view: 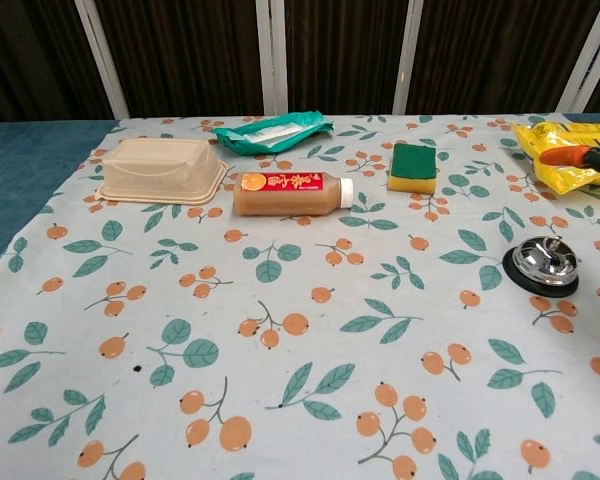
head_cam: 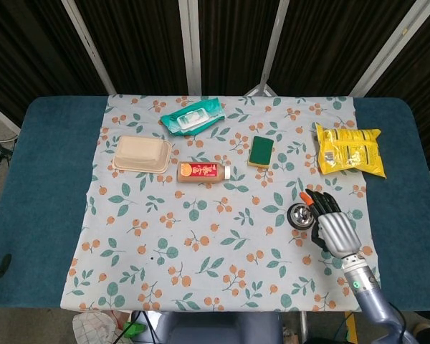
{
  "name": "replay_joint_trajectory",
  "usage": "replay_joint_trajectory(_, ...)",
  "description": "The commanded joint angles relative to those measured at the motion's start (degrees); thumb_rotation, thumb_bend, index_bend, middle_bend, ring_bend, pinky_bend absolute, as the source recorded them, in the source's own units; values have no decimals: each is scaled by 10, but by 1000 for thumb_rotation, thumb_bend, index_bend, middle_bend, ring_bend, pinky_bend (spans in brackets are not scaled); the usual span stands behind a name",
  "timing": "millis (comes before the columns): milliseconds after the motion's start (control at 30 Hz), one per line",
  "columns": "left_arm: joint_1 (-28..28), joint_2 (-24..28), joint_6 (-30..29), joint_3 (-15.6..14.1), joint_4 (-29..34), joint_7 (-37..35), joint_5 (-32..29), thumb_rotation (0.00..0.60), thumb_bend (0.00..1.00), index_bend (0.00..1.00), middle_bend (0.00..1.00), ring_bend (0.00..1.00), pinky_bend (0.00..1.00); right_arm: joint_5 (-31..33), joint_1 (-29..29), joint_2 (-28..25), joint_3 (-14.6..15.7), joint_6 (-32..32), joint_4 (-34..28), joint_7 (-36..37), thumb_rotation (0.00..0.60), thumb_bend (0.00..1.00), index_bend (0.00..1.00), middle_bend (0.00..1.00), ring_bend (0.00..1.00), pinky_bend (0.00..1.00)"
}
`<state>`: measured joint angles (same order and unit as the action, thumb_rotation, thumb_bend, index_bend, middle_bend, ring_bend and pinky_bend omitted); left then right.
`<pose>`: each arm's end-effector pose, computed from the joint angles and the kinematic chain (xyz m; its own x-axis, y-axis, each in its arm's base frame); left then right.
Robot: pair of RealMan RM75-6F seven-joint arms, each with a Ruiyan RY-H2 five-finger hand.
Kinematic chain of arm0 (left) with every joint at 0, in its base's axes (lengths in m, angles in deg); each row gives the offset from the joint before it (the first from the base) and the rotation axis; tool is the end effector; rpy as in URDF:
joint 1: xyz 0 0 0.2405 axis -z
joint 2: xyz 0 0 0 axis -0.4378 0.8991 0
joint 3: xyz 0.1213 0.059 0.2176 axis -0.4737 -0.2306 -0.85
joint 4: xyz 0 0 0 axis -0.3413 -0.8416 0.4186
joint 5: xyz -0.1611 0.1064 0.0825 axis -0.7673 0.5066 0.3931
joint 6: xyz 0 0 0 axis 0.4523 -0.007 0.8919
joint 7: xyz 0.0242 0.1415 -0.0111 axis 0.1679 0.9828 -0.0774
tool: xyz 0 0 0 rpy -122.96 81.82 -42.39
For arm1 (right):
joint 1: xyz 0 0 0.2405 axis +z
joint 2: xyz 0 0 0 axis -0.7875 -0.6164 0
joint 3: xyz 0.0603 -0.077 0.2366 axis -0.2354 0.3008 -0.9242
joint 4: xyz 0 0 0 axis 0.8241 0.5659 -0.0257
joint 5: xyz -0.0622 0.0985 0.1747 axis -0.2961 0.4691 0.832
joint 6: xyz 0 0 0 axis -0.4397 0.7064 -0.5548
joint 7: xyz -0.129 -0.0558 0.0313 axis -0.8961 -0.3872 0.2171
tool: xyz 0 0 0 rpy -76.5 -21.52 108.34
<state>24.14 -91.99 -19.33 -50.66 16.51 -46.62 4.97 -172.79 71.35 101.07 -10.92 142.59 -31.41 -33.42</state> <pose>-0.3097 0.1398 0.1780 0.4709 0.0131 0.8821 0.8694 0.1630 -0.4665 -0.2475 -0.2615 0.0550 0.2797 -0.1756 0.9439 -0.9404 -0.2482 0.2324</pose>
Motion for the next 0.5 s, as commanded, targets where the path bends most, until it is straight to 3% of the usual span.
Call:
replay_joint_trajectory(33,0,1,1,2,0,-2,-4,600,467,38,0,0,73,22,24,30,-15,-26,13,-10,600,1000,5,0,0,0)
replay_joint_trajectory(500,6,2,12,14,-4,-4,-31,600,467,38,0,0,73,62,76,129,-15,-88,118,-11,600,1000,8,0,0,0)
